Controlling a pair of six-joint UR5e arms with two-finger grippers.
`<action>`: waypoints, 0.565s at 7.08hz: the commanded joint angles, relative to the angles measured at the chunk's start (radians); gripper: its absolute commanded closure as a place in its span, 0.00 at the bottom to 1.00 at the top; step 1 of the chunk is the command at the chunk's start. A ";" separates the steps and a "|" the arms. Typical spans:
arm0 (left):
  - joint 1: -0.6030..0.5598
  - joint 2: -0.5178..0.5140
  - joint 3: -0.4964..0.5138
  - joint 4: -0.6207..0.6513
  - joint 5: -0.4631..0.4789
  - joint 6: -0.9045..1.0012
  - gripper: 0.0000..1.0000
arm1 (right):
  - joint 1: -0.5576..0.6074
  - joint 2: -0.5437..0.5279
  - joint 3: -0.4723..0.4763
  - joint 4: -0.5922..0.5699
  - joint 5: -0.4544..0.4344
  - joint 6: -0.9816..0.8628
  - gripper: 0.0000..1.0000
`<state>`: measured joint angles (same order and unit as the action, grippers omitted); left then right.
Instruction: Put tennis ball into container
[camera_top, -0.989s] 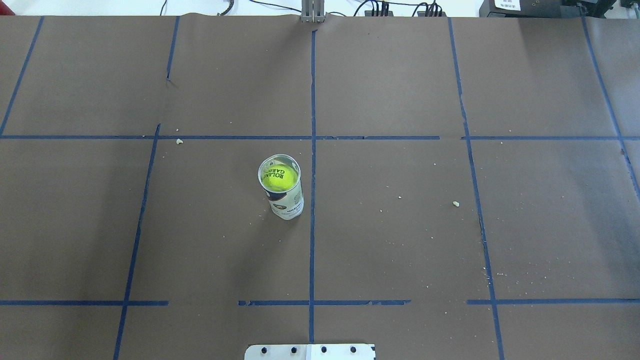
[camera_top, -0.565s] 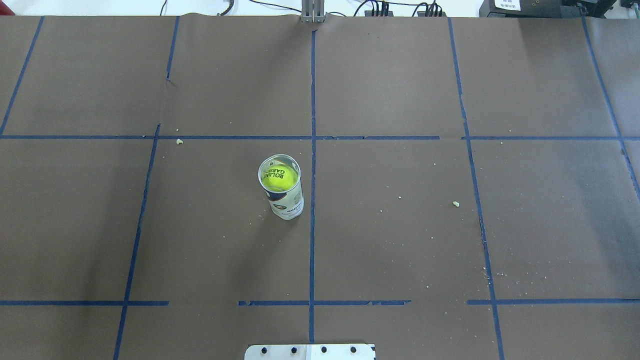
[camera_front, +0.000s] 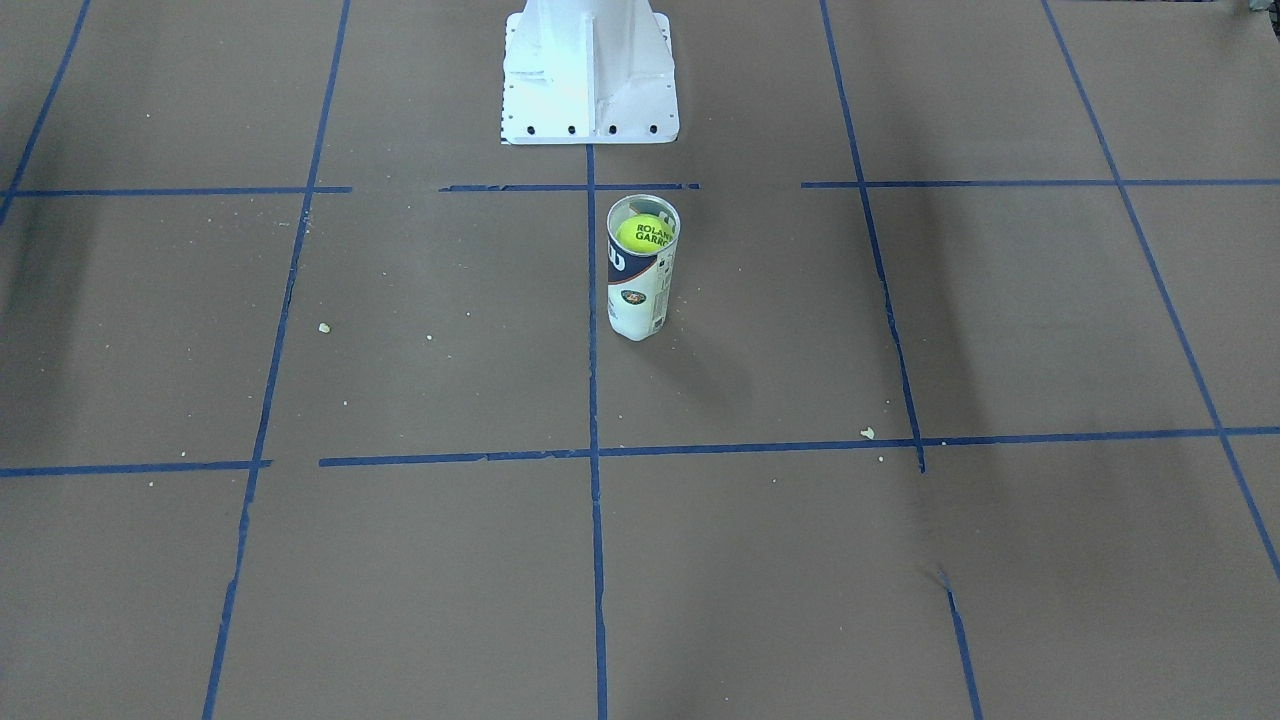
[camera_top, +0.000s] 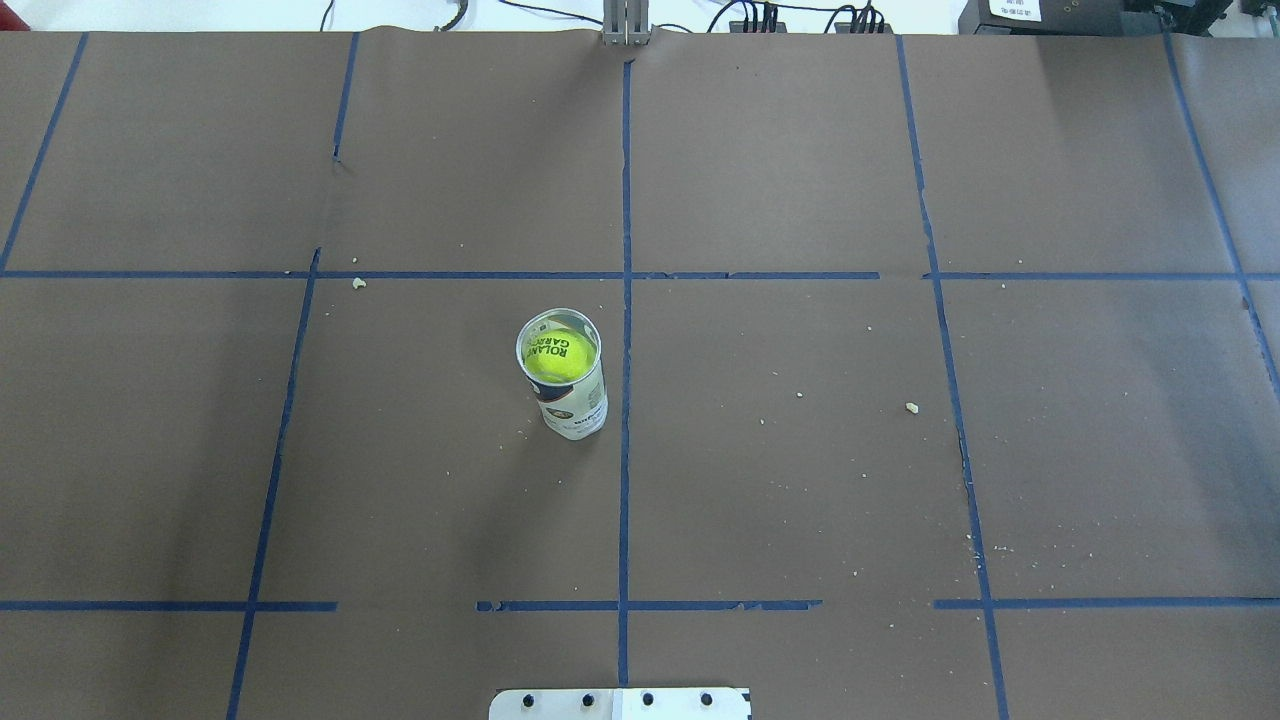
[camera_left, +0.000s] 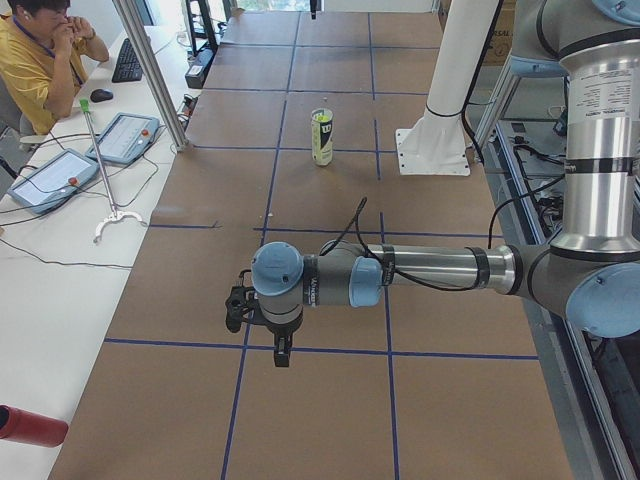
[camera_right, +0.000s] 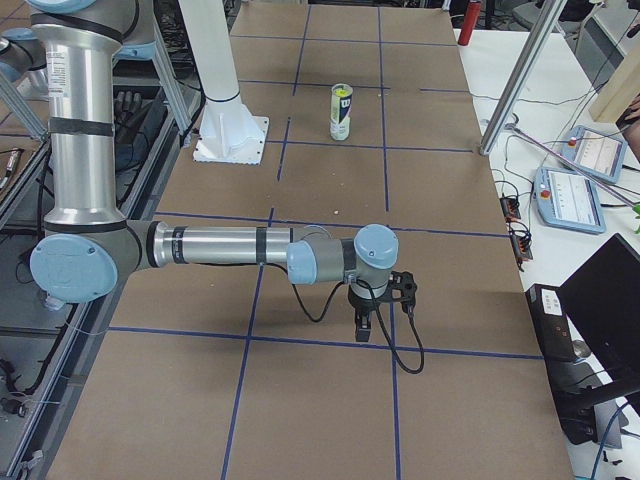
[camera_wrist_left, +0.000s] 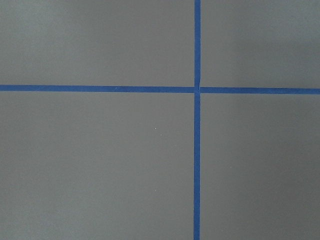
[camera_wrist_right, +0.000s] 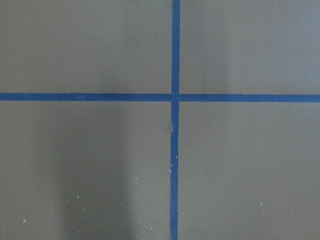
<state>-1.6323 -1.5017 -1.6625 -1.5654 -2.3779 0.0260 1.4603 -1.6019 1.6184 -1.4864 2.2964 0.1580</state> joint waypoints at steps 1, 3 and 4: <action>0.000 -0.002 -0.005 -0.002 0.031 0.014 0.00 | 0.000 0.000 0.000 0.000 0.000 0.000 0.00; 0.002 -0.002 0.001 0.008 0.046 0.028 0.00 | 0.000 0.000 0.000 0.000 0.000 0.000 0.00; 0.002 0.000 -0.002 0.011 0.040 0.026 0.00 | 0.000 0.000 0.000 0.000 0.000 0.000 0.00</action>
<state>-1.6309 -1.5030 -1.6643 -1.5579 -2.3361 0.0512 1.4603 -1.6015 1.6184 -1.4864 2.2964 0.1580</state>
